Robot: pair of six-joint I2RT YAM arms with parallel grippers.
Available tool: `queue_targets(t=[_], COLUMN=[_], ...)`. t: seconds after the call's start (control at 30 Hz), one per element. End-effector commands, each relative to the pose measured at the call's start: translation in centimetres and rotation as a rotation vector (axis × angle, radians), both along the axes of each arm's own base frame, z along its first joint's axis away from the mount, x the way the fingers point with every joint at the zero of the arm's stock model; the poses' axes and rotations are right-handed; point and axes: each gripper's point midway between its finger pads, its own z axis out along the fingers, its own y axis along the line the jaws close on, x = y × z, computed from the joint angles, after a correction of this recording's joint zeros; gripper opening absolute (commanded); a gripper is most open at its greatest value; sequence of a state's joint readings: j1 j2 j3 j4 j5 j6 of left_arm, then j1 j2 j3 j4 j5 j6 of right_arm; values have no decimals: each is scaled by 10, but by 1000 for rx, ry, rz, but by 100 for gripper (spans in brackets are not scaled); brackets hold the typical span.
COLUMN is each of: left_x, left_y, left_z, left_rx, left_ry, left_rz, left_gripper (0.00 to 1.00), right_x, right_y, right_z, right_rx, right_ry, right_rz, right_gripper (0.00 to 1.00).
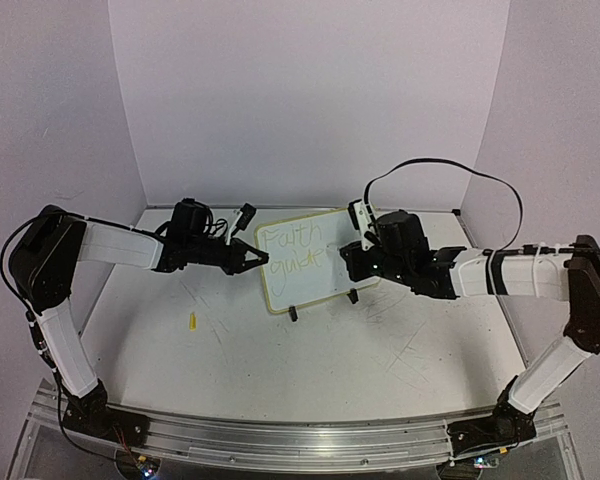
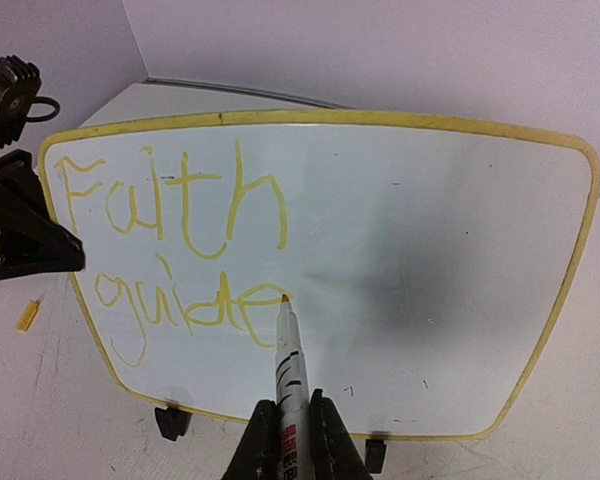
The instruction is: Write a sentence on the whiteboard
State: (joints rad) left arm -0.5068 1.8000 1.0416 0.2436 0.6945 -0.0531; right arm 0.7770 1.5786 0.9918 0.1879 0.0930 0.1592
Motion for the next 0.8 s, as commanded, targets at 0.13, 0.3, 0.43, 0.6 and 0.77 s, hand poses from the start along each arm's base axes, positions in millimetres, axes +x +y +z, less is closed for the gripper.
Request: queue_targets(t=[0.13,0.3,0.43,0.6,0.77], left_x=[27,27,27,27,27], left_y=[26,25,25,25,24], left_z=[-33,-32,-32,-31,-32], left_rx=[171,168,168,167,167], left_ry=[-40,-41,-39,-41,-40], left_rz=[138,134,134,135,133], left_gripper=[0,0,0,0,0], right_x=[20,24,26,27,28], right_y=[-8,-9,-7,-6,-3], right_z=[5,0,-3,-1,1], right_rx=[22,19,16,13,19], right_ry=[-14,-3,2,-6,-8], right_rz=[-61,-72,-69,-68,-58], right_gripper=[0,0,0,0,0])
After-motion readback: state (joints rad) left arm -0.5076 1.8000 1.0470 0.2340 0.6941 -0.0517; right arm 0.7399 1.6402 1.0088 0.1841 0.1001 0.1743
